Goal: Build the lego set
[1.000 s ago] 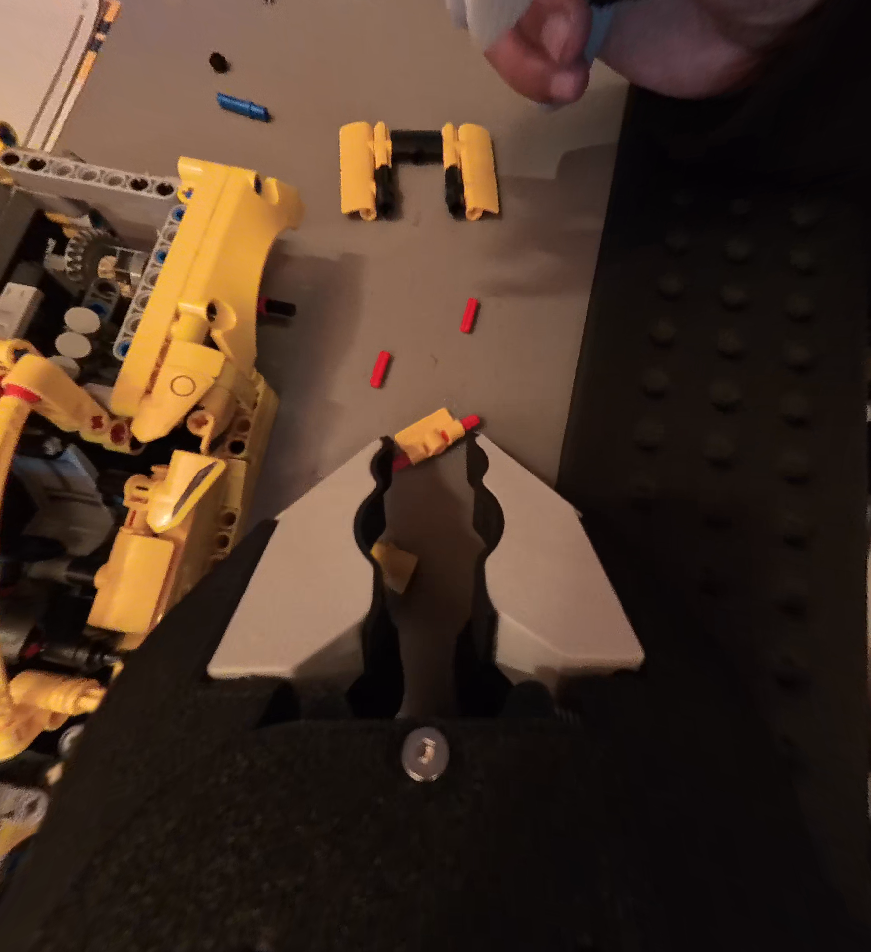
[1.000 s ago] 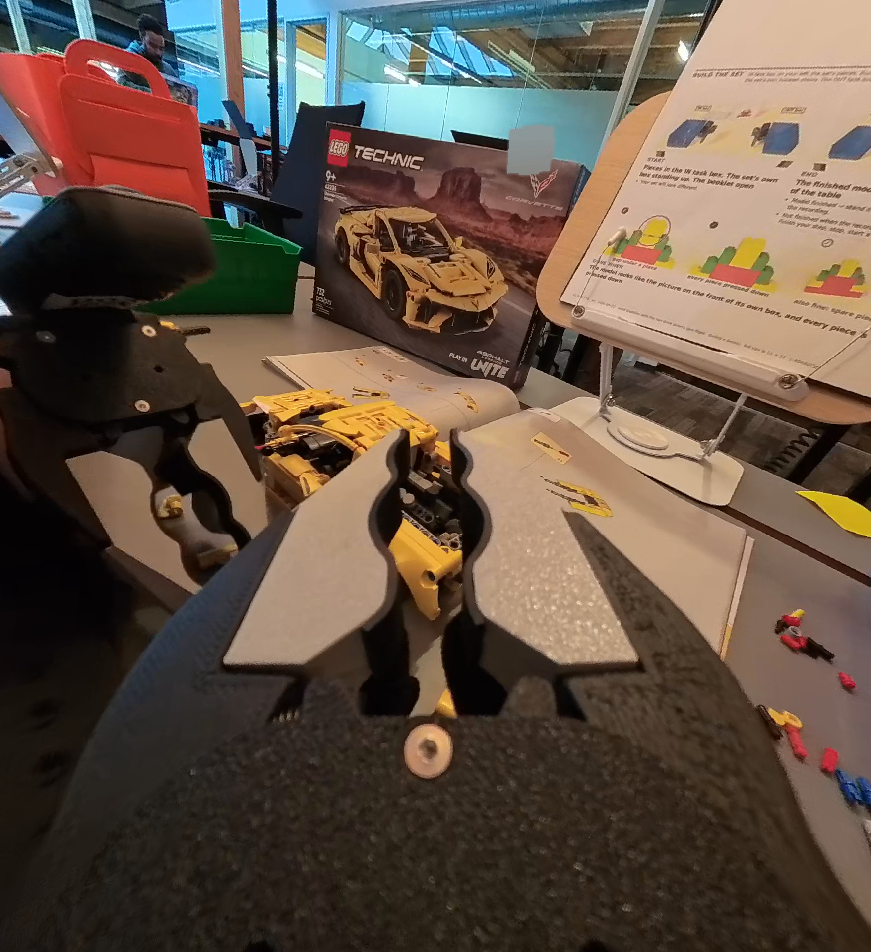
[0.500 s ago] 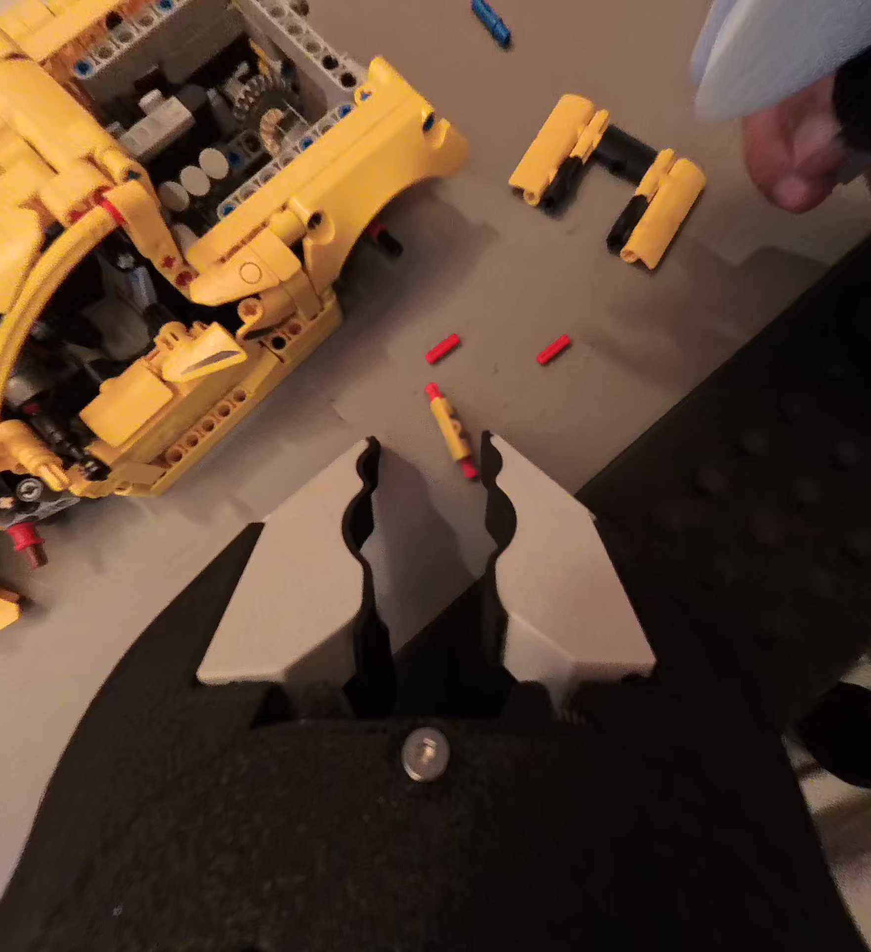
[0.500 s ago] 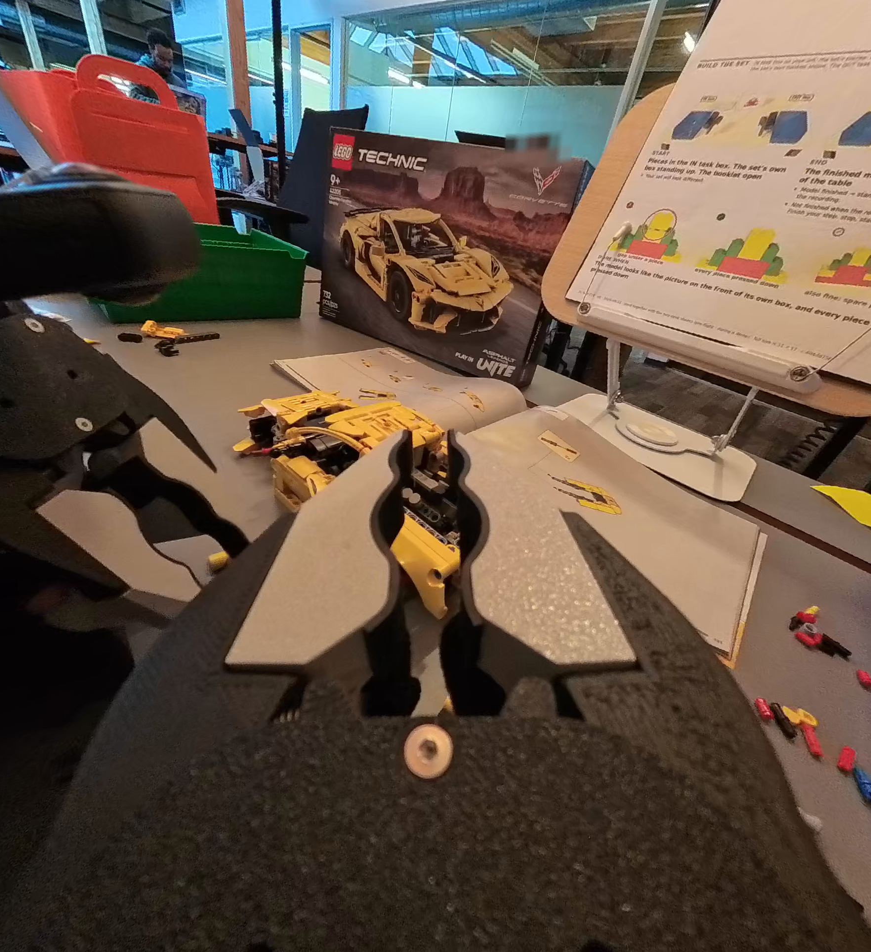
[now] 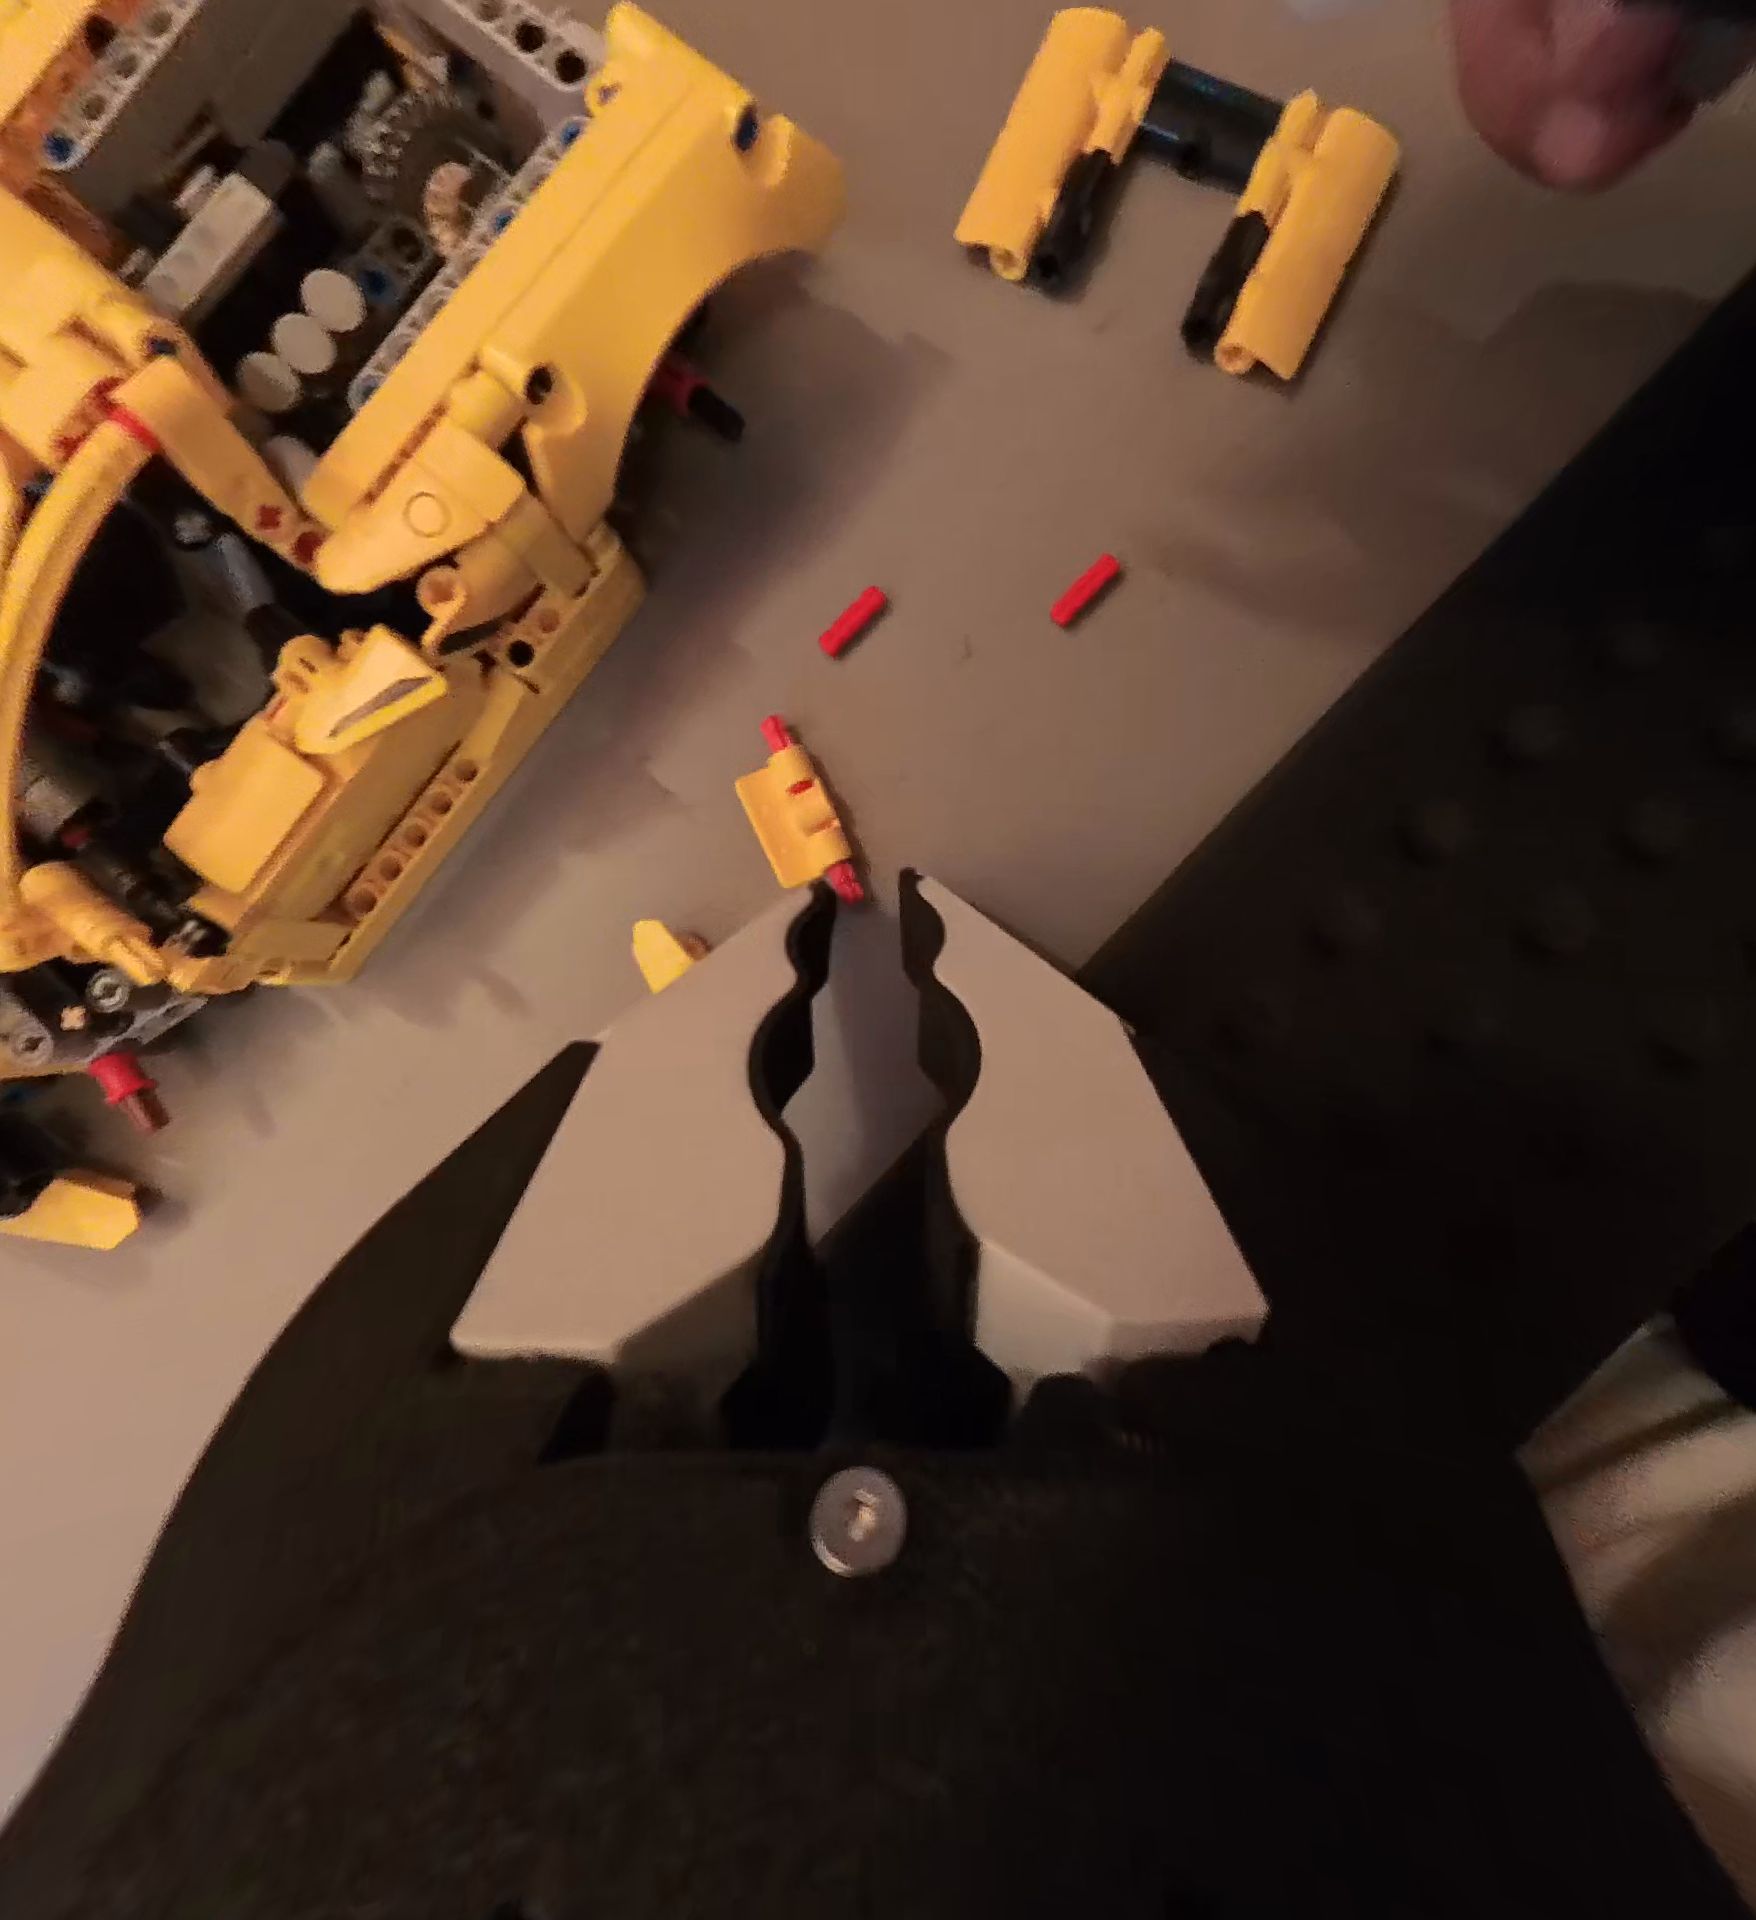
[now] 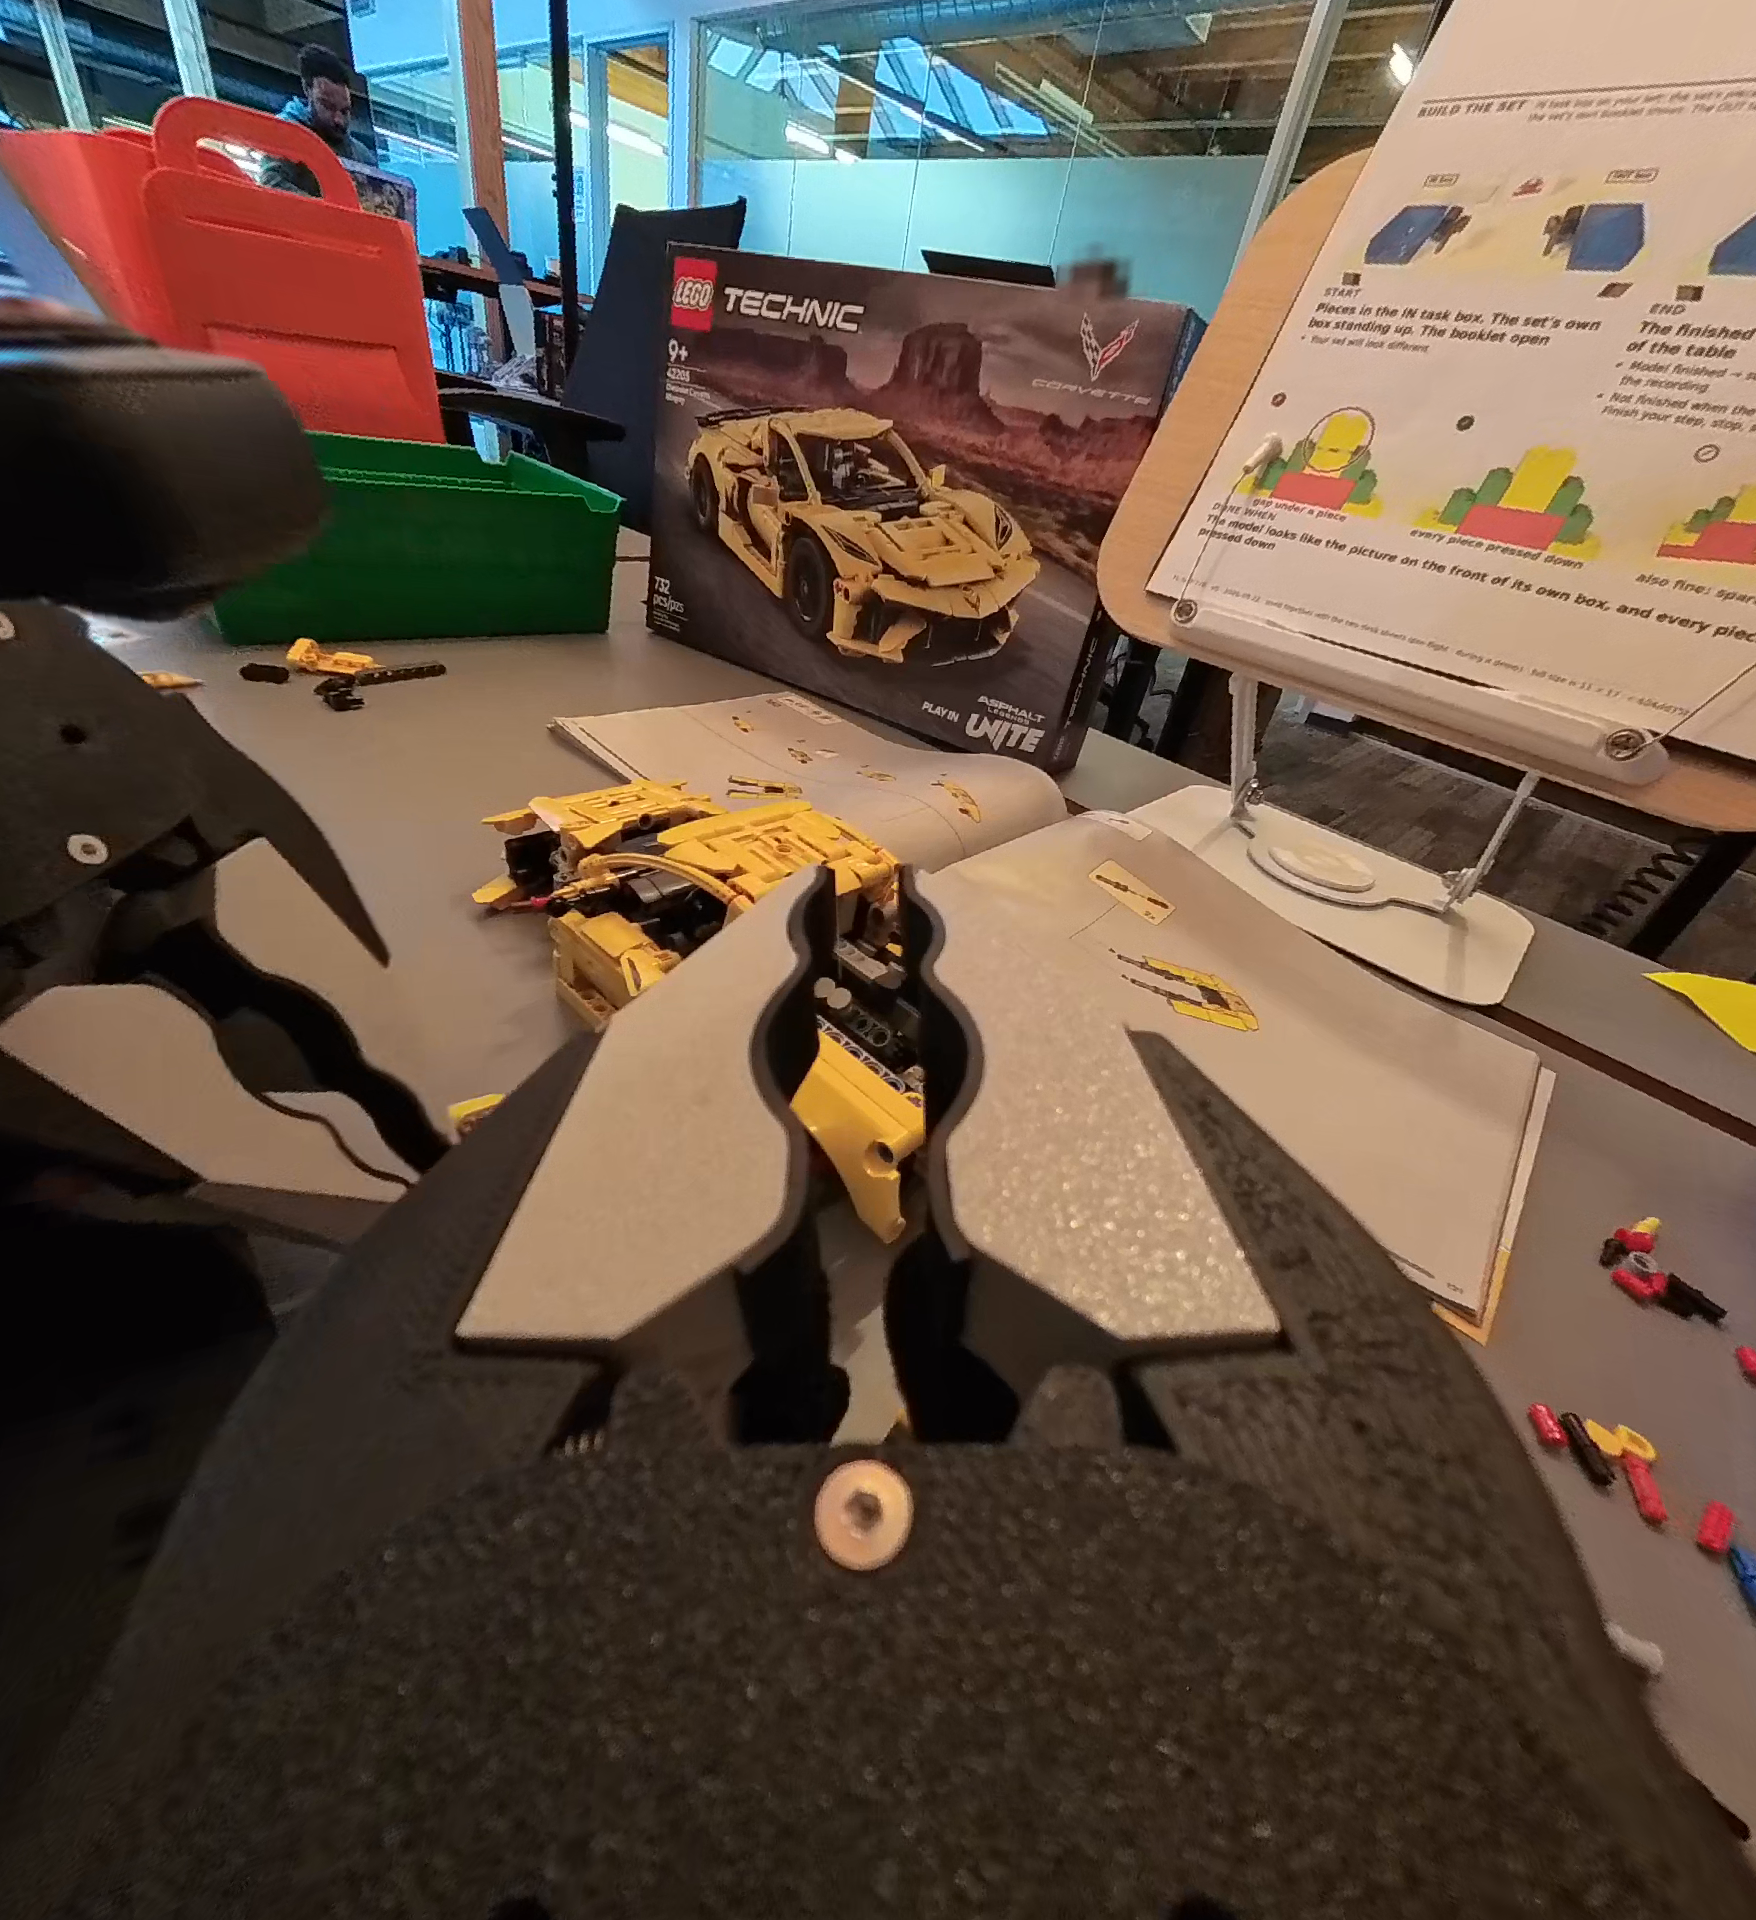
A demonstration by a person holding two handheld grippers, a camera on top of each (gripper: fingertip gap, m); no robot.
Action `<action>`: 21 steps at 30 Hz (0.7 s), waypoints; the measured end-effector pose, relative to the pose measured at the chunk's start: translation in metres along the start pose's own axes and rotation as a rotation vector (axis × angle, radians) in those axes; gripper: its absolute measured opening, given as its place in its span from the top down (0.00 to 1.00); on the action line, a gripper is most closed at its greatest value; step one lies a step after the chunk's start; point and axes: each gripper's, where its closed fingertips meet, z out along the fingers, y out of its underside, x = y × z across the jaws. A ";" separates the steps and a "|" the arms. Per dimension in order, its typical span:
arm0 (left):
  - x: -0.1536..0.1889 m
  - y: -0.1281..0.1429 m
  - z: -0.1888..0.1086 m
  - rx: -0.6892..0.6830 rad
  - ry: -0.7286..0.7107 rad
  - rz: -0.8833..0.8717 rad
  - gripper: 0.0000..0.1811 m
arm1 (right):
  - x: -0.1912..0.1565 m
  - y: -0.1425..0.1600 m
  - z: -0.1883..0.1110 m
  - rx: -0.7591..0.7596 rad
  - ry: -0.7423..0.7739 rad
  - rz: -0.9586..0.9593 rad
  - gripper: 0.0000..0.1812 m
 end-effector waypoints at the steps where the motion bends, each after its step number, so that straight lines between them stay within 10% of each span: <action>1: 0.002 0.000 0.001 -0.002 0.012 0.013 0.95 | 0.000 0.000 0.000 0.000 -0.001 -0.001 0.94; 9: -0.078 0.030 -0.022 -0.120 -0.206 0.147 0.94 | 0.000 0.000 0.000 0.001 -0.002 0.004 0.94; 21: -0.015 -0.008 0.005 0.061 0.016 -0.324 0.80 | -0.001 0.001 0.000 -0.005 -0.007 0.001 0.94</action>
